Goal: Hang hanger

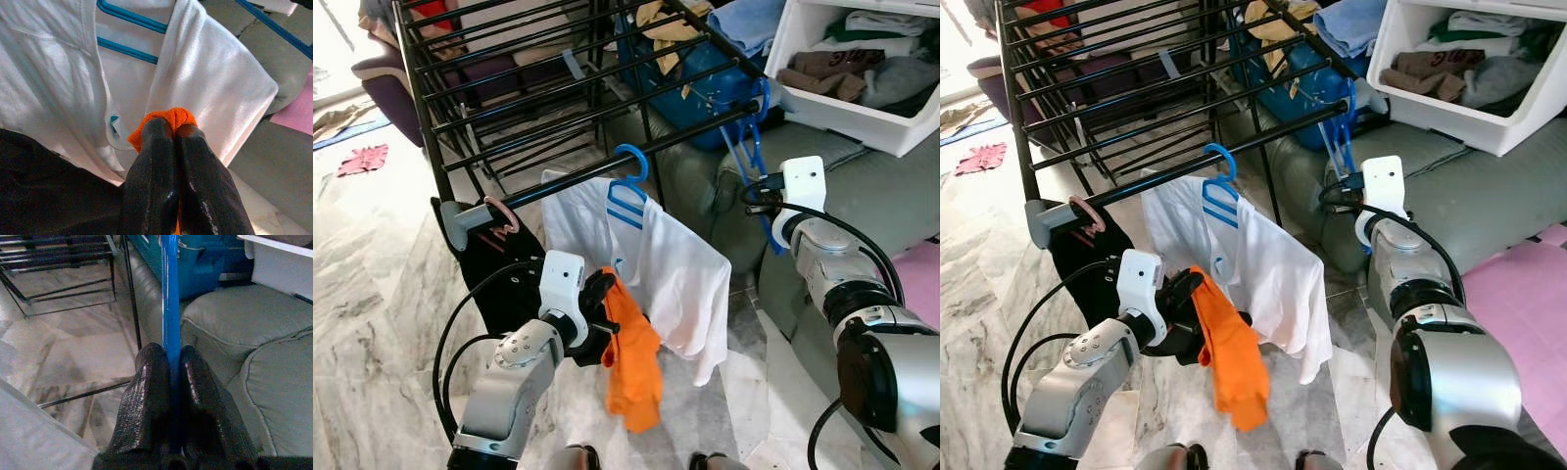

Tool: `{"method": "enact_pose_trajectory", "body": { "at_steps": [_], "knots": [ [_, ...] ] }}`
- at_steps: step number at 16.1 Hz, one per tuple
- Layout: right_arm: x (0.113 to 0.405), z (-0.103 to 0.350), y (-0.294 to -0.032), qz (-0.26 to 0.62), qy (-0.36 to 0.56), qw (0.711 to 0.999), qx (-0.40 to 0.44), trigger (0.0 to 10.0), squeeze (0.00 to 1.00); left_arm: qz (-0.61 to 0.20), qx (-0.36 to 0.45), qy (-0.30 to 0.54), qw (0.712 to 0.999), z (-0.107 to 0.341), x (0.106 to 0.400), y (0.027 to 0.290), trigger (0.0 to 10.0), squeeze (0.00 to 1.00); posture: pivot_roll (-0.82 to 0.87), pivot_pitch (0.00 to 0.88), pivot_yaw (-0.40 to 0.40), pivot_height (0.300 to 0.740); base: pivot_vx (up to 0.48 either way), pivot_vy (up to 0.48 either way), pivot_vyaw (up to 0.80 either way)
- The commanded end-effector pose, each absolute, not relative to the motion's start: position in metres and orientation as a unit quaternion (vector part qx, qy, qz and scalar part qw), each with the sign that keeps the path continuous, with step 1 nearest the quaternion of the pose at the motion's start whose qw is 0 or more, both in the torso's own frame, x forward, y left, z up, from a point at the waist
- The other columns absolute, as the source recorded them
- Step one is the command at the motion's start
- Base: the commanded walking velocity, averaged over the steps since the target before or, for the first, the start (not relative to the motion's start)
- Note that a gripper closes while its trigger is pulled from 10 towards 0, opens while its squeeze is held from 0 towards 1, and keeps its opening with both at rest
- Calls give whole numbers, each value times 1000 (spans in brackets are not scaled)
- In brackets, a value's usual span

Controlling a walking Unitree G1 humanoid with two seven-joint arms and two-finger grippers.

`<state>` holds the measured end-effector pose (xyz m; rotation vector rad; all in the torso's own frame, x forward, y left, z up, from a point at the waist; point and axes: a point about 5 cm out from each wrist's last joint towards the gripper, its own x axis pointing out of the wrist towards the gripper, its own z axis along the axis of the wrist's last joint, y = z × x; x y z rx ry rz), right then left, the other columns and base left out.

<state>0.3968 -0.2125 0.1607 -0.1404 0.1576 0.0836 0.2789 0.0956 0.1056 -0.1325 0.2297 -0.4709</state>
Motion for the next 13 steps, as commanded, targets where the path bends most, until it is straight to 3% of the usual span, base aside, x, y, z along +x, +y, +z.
{"method": "enact_pose_trajectory", "body": {
  "at_steps": [1,7,10,12,13],
  "knots": [
    [399,178,-214,51,25,996,-68,0,0,-220,-63,113,967,103,279,100,10000,0,-1,63,49,740,0,0,0],
    [326,108,-247,118,70,985,-102,0,0,-206,-73,90,972,102,282,98,10000,0,-67,48,42,740,0,0,0],
    [286,94,-230,91,40,991,-92,0,0,-190,-70,91,975,96,280,103,10000,0,-71,8,51,740,0,0,0],
    [271,85,-212,35,34,997,-58,10000,0,-186,-69,93,976,93,276,107,10000,0,-60,4,63,740,0,0,0],
    [268,85,-207,17,25,998,-63,10000,0,-187,-69,97,975,91,274,109,10000,0,-59,0,67,740,-266,0,0]
  ]
}}
